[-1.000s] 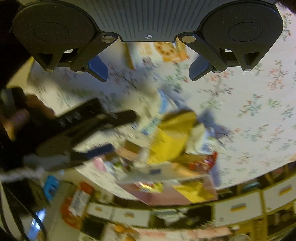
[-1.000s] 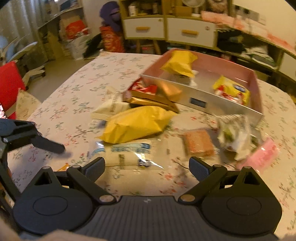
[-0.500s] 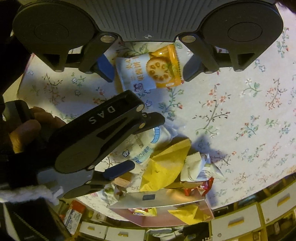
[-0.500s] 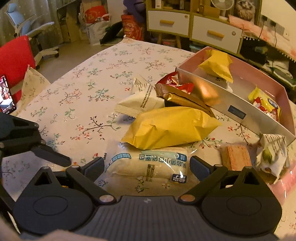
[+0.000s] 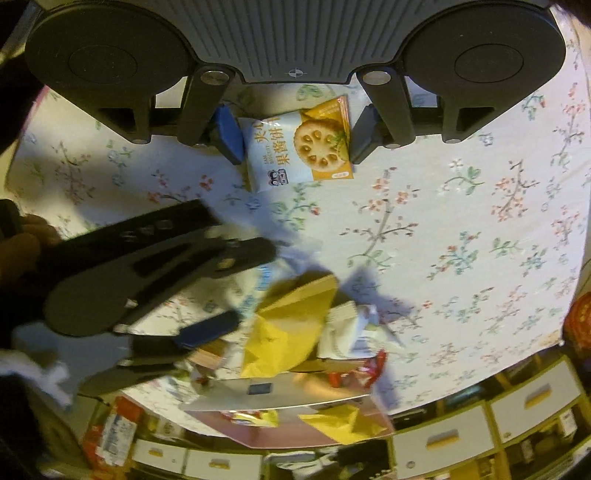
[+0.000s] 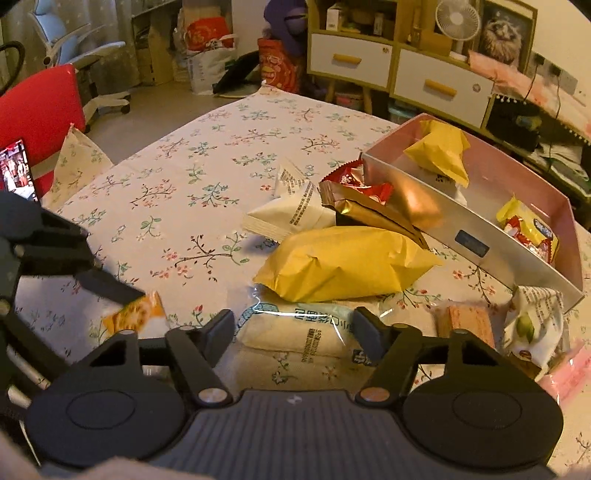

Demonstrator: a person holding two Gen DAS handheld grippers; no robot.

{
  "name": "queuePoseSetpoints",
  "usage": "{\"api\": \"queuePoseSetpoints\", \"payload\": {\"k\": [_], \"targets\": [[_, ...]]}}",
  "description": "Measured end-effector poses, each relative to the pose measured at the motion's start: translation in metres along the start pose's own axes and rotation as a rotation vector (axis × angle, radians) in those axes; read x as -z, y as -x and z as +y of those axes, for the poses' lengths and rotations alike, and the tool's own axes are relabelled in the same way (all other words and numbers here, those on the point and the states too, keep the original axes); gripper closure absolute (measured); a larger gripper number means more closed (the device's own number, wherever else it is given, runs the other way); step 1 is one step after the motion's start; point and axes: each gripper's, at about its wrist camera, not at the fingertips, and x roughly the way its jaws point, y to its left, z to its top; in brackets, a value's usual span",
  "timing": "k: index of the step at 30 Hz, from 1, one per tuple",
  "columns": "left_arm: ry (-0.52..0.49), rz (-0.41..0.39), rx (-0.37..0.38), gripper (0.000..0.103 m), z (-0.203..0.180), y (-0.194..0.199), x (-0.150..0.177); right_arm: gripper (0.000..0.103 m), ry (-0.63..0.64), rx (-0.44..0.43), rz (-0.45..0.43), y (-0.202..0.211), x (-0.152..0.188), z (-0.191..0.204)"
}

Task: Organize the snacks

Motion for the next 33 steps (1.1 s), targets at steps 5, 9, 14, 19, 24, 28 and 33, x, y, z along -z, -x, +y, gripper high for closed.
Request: {"api": "queuePoseSetpoints", "payload": {"k": [5, 9, 14, 19, 24, 28, 33], "targets": [[0.043, -0.008, -0.054, 0.043, 0.01, -0.001, -0.002, 0.04, -0.013, -0.013, 0.024, 0.003, 0.004, -0.009], [0.081, -0.01, -0.078, 0.043, 0.016, -0.001, -0.003, 0.048, -0.051, -0.018, 0.075, 0.003, 0.011, -0.021], [0.119, -0.005, -0.096, 0.04, 0.026, 0.0, -0.003, 0.042, -0.089, 0.018, 0.113, 0.009, 0.018, -0.034], [0.06, 0.001, -0.009, 0.034, 0.029, 0.003, -0.001, 0.036, -0.147, -0.01, 0.134, 0.017, 0.018, -0.041], [0.099, 0.034, 0.017, 0.031, 0.03, 0.005, -0.004, 0.028, -0.192, -0.049, 0.113, 0.021, 0.014, -0.042], [0.135, 0.012, -0.012, 0.022, 0.033, 0.014, -0.01, 0.028, -0.251, -0.074, 0.102, 0.016, 0.008, -0.042], [0.313, 0.007, -0.013, 0.02, 0.051, 0.018, -0.014, 0.028, -0.345, -0.056, 0.072, 0.005, -0.001, -0.046]]}}
